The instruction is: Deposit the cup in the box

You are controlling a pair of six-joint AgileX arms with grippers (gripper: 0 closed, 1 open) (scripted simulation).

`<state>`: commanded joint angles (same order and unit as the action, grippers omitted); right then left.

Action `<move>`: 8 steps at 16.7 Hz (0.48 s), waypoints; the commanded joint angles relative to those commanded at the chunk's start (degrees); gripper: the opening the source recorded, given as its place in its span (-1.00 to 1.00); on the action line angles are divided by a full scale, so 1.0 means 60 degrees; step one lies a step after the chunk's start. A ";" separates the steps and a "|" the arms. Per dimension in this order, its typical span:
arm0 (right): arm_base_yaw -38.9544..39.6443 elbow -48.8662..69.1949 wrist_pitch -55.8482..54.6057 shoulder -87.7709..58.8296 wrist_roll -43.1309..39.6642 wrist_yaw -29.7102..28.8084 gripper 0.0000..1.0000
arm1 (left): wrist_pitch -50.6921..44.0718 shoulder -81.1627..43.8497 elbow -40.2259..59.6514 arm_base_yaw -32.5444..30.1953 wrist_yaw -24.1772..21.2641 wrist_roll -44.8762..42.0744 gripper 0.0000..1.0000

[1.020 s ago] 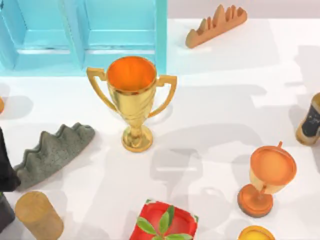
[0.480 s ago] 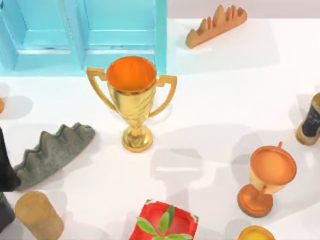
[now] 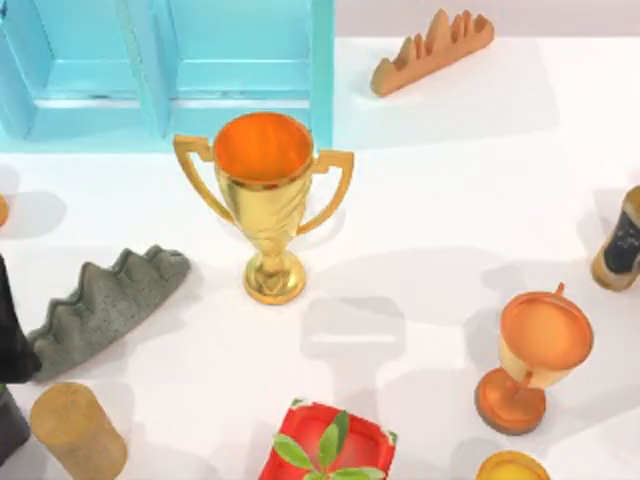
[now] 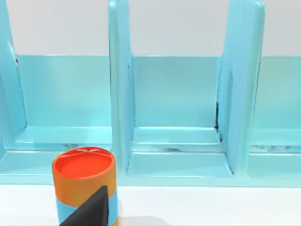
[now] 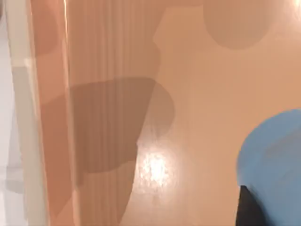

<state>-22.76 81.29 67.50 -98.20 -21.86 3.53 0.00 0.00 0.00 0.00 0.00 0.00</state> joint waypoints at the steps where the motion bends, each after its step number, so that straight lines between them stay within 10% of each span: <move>1: -0.0029 -0.0296 -0.0378 -0.0067 -0.0015 0.0002 -1.00 | 0.0000 0.0000 0.0000 0.0000 0.0000 0.0000 1.00; 8: -0.0106 -0.1076 -0.1308 -0.0249 -0.0069 0.0015 -1.00 | 0.0000 0.0000 0.0000 0.0000 0.0000 0.0000 1.00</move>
<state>-23.39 74.83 59.65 -99.70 -22.27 3.63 0.00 0.00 0.00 0.00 0.00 0.00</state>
